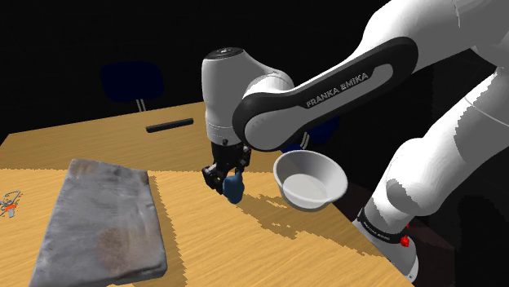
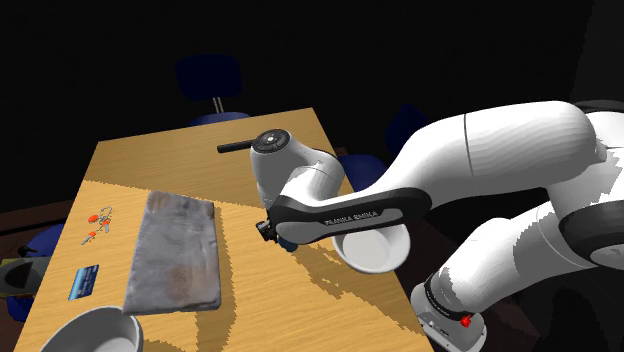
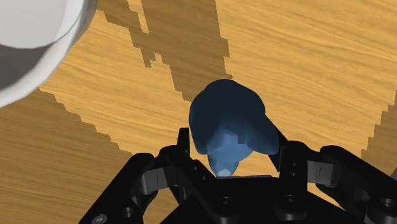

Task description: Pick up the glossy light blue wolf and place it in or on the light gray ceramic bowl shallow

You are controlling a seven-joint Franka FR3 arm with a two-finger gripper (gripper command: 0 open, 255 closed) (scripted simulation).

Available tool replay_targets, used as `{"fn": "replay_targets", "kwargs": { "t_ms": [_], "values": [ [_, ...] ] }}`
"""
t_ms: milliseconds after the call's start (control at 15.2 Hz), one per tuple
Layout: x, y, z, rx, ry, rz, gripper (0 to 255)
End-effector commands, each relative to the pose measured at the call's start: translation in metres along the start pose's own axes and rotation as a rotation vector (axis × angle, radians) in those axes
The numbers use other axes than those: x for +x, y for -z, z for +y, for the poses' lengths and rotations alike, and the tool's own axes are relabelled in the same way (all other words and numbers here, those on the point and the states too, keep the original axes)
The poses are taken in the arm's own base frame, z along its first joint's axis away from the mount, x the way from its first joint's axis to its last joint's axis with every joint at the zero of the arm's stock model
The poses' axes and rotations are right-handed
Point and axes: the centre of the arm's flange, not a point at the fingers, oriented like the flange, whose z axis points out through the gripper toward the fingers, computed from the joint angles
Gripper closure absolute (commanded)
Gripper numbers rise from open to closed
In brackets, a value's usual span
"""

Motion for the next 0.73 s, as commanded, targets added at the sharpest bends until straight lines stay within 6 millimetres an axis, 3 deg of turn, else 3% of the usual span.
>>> {"fn": "replay_targets", "kwargs": {
  "t_ms": [0, 396, 660],
  "values": [
    [0.000, 0.000, 0.000, 0.000, 0.000, 0.000, 255],
    [0.000, 0.000, 0.000, 0.000, 0.000, 0.000, 255],
    [0.000, 0.021, 0.000, 0.000, 0.000, 0.000, 255]
  ]
}}
